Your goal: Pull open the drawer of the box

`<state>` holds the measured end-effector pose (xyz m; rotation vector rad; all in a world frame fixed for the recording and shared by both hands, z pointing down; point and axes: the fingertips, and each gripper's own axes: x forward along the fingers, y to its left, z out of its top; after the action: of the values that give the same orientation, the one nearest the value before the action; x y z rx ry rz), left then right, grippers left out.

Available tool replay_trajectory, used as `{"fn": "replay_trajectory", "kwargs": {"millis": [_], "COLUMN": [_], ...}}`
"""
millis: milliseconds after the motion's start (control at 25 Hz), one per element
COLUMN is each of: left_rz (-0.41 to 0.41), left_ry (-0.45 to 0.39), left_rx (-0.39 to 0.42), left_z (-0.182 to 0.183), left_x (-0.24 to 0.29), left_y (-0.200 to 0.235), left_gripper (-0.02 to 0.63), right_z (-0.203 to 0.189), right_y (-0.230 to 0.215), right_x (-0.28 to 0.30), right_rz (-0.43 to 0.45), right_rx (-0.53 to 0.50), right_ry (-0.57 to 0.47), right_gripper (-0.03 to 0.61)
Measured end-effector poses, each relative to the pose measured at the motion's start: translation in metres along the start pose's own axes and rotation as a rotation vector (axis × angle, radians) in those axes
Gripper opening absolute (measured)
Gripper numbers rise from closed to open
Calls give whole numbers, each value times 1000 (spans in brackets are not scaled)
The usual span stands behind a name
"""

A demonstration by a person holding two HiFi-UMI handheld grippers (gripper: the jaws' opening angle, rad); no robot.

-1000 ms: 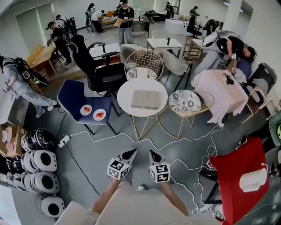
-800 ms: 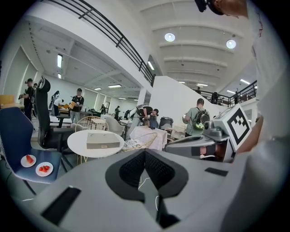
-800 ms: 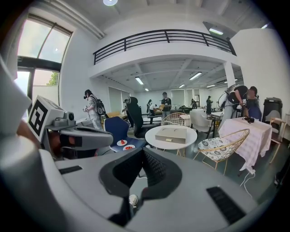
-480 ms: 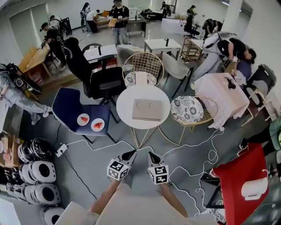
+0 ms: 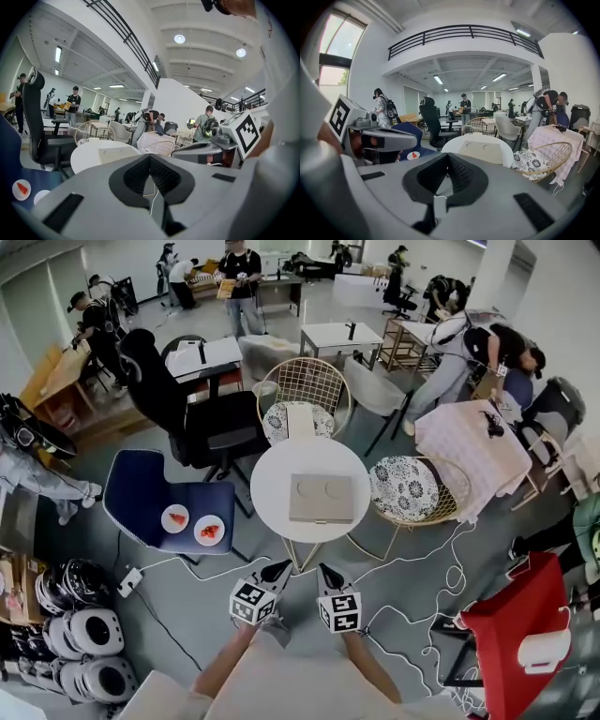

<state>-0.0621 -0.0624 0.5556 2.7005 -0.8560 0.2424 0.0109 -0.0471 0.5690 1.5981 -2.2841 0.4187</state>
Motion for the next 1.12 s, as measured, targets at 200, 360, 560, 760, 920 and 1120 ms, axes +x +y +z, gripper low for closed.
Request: {"fn": "replay_trajectory", "kwargs": {"millis": [200, 360, 560, 760, 920, 1120], "left_rz": [-29, -56, -83, -96, -86, -44], "left_ry": [-5, 3, 25, 52, 71, 72], "left_rx": [8, 12, 3, -9, -17, -31], "left_z": [26, 38, 34, 28, 23, 27], "left_x": [16, 28, 38, 54, 70, 95], "left_y": [46, 74, 92, 94, 94, 83], "left_gripper": [11, 11, 11, 11, 11, 11], "right_z": [33, 48, 49, 41, 40, 45], "right_y": [-8, -12, -18, -33, -49, -74], "right_x": [44, 72, 91, 96, 102, 101], "right_rz": [-31, -48, -70, -84, -77, -30], "right_rx": [-1, 8, 28, 58, 67, 54], "right_ry": [0, 10, 23, 43, 44, 40], "right_gripper": [15, 15, 15, 15, 15, 15]}}
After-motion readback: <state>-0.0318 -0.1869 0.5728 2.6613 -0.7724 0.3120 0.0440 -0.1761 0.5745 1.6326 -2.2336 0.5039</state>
